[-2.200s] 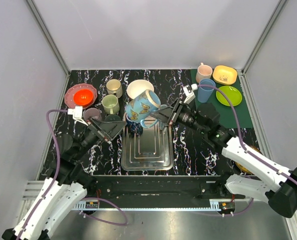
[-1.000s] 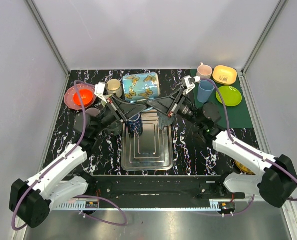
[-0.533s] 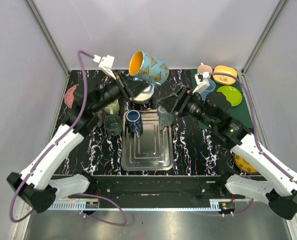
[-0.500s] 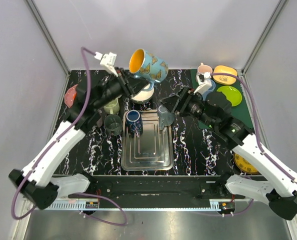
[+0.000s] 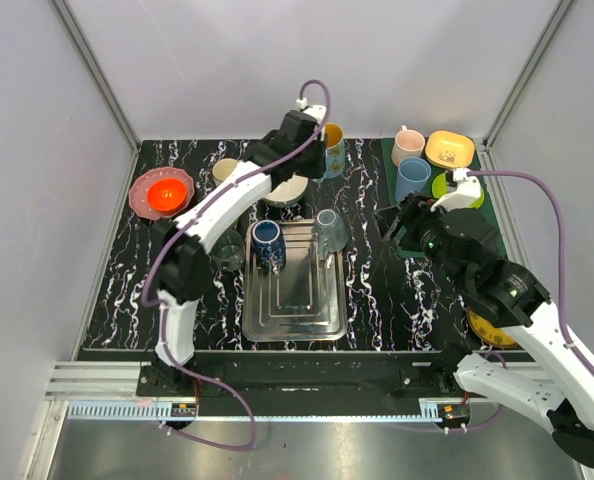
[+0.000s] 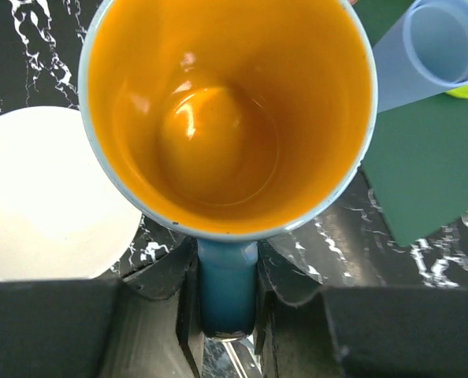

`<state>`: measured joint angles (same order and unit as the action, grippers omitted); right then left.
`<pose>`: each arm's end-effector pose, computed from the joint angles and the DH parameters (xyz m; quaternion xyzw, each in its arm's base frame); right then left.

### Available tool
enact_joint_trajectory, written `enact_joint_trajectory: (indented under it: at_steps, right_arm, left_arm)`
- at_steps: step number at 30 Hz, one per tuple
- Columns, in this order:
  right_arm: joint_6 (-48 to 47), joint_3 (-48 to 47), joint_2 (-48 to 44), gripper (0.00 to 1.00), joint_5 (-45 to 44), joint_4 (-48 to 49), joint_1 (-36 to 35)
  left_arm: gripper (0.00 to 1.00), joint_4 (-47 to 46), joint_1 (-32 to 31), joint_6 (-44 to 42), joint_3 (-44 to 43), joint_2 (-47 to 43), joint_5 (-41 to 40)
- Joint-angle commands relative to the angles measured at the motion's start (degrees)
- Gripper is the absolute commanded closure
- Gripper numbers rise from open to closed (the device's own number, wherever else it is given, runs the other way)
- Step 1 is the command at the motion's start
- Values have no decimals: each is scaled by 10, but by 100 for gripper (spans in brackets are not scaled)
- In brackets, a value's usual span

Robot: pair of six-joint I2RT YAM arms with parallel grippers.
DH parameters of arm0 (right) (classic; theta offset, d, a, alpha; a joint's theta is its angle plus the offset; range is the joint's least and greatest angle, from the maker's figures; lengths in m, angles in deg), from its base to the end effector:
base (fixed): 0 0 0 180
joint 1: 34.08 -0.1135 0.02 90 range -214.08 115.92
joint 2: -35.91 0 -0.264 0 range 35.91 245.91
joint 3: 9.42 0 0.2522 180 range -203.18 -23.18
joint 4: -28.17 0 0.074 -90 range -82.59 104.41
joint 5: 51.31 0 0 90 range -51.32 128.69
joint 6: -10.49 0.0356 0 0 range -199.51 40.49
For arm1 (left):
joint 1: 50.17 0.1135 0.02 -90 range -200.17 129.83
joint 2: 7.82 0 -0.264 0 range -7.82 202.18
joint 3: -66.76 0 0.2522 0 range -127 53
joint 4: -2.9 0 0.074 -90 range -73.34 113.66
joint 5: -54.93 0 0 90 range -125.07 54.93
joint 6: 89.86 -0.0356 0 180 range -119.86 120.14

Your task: Turn the mug right side up

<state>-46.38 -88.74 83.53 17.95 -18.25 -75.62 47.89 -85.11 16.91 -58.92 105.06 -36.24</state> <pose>0.1284 0.0969 0.4138 0.0525 0.7849 0.2510 0.5641 0.3786 -0.2636 0.3542 0.1333 0.8652 -0.2027 0.4389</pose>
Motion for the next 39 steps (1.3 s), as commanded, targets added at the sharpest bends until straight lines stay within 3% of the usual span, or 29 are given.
enact_joint_trajectory:
  at_steps: [1, 8, 18, 33, 37, 39]
  right_arm:
    - [-21, 10, -13, 28, -52, -14, -2]
    - [-21, 29, -2, 28, -36, -13, -1]
    - [-28, 11, -16, 28, -26, -27, -1]
    - [-10, 59, -14, 27, -18, -35, 0]
    - [-11, 61, -12, 27, -22, -41, -1]
    - [-9, 66, -13, 27, -24, -41, -1]
  left_arm:
    - [100, -42, -7, -53, -137, 40, -57]
    - [100, -42, -8, -61, -226, 146, -50]
    - [100, -71, -11, -47, -233, 233, -46]
    - [100, -70, -15, -52, -241, 282, -98]
    - [74, -74, -14, -46, -222, 277, -108]
    - [55, -84, -14, -41, -201, 263, -119]
